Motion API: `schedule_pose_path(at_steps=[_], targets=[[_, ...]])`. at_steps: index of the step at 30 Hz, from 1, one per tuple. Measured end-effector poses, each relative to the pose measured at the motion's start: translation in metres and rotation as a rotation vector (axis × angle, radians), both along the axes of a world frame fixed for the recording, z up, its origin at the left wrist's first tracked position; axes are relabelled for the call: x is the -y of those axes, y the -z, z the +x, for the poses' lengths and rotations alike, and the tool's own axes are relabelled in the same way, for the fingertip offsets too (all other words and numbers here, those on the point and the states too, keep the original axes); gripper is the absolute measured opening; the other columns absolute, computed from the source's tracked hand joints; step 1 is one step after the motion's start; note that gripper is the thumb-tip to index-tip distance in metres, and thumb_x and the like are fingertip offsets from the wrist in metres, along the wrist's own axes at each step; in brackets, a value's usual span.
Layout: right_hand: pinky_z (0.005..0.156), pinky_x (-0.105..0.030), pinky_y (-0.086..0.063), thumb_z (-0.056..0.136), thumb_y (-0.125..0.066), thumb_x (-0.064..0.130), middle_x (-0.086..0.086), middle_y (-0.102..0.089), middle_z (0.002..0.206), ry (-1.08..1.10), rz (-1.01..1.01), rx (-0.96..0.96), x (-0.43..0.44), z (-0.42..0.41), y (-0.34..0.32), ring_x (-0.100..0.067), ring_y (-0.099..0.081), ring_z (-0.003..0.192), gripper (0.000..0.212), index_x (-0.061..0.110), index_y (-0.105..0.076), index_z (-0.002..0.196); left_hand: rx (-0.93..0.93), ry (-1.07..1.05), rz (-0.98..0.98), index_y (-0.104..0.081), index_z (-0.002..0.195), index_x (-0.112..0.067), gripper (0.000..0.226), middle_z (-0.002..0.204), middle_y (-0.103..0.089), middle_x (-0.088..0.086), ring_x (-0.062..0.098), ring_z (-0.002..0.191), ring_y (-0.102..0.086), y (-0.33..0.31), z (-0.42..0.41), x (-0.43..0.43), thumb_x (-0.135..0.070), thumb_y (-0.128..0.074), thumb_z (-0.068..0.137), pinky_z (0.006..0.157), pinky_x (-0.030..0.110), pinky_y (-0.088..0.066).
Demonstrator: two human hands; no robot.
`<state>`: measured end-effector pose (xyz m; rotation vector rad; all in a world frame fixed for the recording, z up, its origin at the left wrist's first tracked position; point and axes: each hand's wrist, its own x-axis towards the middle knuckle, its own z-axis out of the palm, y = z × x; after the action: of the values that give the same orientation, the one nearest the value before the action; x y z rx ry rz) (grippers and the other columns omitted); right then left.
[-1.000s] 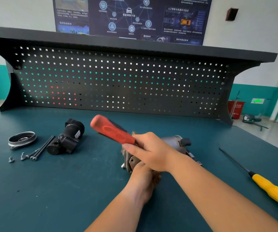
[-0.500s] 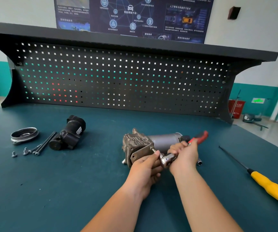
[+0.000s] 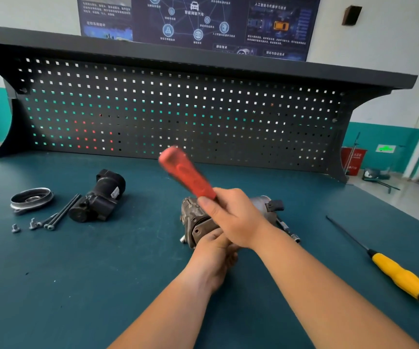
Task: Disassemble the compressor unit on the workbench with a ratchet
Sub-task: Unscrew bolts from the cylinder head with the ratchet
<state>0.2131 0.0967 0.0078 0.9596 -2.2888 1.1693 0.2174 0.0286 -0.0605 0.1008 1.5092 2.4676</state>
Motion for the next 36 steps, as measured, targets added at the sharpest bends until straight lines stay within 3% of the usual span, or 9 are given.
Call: schedule_pose_path(at_steps=[8,10,15,19,21,23,28,33,36], targets=[[0.032,-0.014,-0.017,0.088,-0.046,0.063,0.009,-0.02,0.04,0.239,-1.788,0.702,-0.029,-0.018,0.023,-0.008,-0.019,0.03,0.057,0.02,-0.025,0.057,0.013,0.012,-0.016,-0.066,0.08,-0.018,0.018,0.066,-0.068,-0.011,-0.002,0.054,-0.058,-0.002,-0.001,0.0,-0.023,-0.055,0.093,0.046,0.012,-0.036],[0.03,-0.014,-0.018,0.083,-0.049,0.068,0.009,-0.021,0.037,0.18,-1.99,0.726,-0.028,-0.019,0.034,-0.008,-0.02,0.028,0.06,0.021,-0.024,0.056,0.028,0.007,-0.004,-0.066,0.08,-0.017,0.017,0.064,-0.067,-0.009,0.0,0.053,-0.057,-0.002,0.002,0.001,-0.021,-0.056,0.093,0.045,0.013,-0.036],[0.034,-0.015,-0.018,0.096,-0.039,0.053,0.011,-0.022,0.039,0.246,-1.359,0.521,-0.024,-0.021,0.011,-0.007,-0.021,0.031,0.05,0.021,-0.026,0.06,0.071,-0.005,0.084,-0.052,0.067,-0.02,0.025,0.045,-0.041,-0.012,0.002,0.039,-0.039,0.001,-0.003,0.002,-0.026,-0.059,0.091,0.042,0.012,-0.036],[0.045,-0.02,-0.028,0.092,-0.048,0.042,0.012,-0.039,0.044,0.023,-0.233,0.111,-0.004,-0.005,-0.008,-0.002,-0.033,0.04,0.037,0.02,-0.045,0.062,0.001,-0.025,0.125,-0.056,0.071,-0.016,0.015,0.054,-0.054,-0.007,0.003,0.046,-0.05,-0.003,-0.001,-0.002,-0.018,-0.067,0.081,0.043,0.013,-0.038],[0.054,-0.027,-0.029,0.085,-0.045,0.046,0.009,-0.047,0.057,0.012,0.412,-0.104,0.004,0.002,-0.003,-0.01,-0.04,0.052,0.035,0.015,-0.056,0.073,-0.169,-0.476,0.363,-0.051,0.067,-0.013,0.033,0.053,-0.047,-0.008,0.003,0.05,-0.045,-0.037,0.002,-0.012,-0.016,-0.079,0.052,0.053,0.016,-0.038],[0.056,-0.03,-0.027,0.085,-0.043,0.047,0.002,-0.051,0.063,-0.01,0.65,-0.227,0.002,0.004,0.002,-0.018,-0.043,0.06,0.039,0.011,-0.056,0.078,-0.182,-0.732,0.967,-0.051,0.056,-0.01,0.043,0.052,-0.04,-0.004,0.005,0.052,-0.041,-0.044,-0.005,-0.01,-0.016,-0.091,0.042,0.06,0.015,-0.031],[0.045,-0.019,-0.026,0.085,-0.052,0.046,0.015,-0.037,0.043,0.032,-0.454,0.069,-0.005,0.003,0.01,-0.002,-0.031,0.042,0.035,0.02,-0.044,0.063,-0.08,-0.028,0.06,-0.063,0.054,-0.014,0.036,0.046,-0.047,-0.005,0.002,0.037,-0.039,0.006,-0.003,0.001,-0.007,-0.059,0.09,0.042,0.012,-0.034],[0.034,-0.014,-0.018,0.091,-0.042,0.061,0.01,-0.02,0.039,0.261,-1.63,0.578,-0.024,-0.016,0.016,-0.009,-0.02,0.03,0.055,0.02,-0.026,0.057,-0.005,-0.027,0.102,-0.063,0.052,-0.018,0.042,0.051,-0.051,-0.009,0.002,0.044,-0.043,0.003,-0.008,-0.002,-0.019,-0.055,0.093,0.049,0.014,-0.036],[0.03,-0.012,-0.018,0.085,-0.046,0.068,0.009,-0.02,0.037,0.203,-1.993,0.66,-0.025,-0.018,0.034,-0.009,-0.019,0.027,0.062,0.021,-0.024,0.053,0.022,-0.028,0.073,-0.066,0.068,-0.016,0.025,0.053,-0.062,-0.009,0.001,0.044,-0.054,0.005,-0.006,0.001,-0.017,-0.057,0.092,0.048,0.013,-0.04]])
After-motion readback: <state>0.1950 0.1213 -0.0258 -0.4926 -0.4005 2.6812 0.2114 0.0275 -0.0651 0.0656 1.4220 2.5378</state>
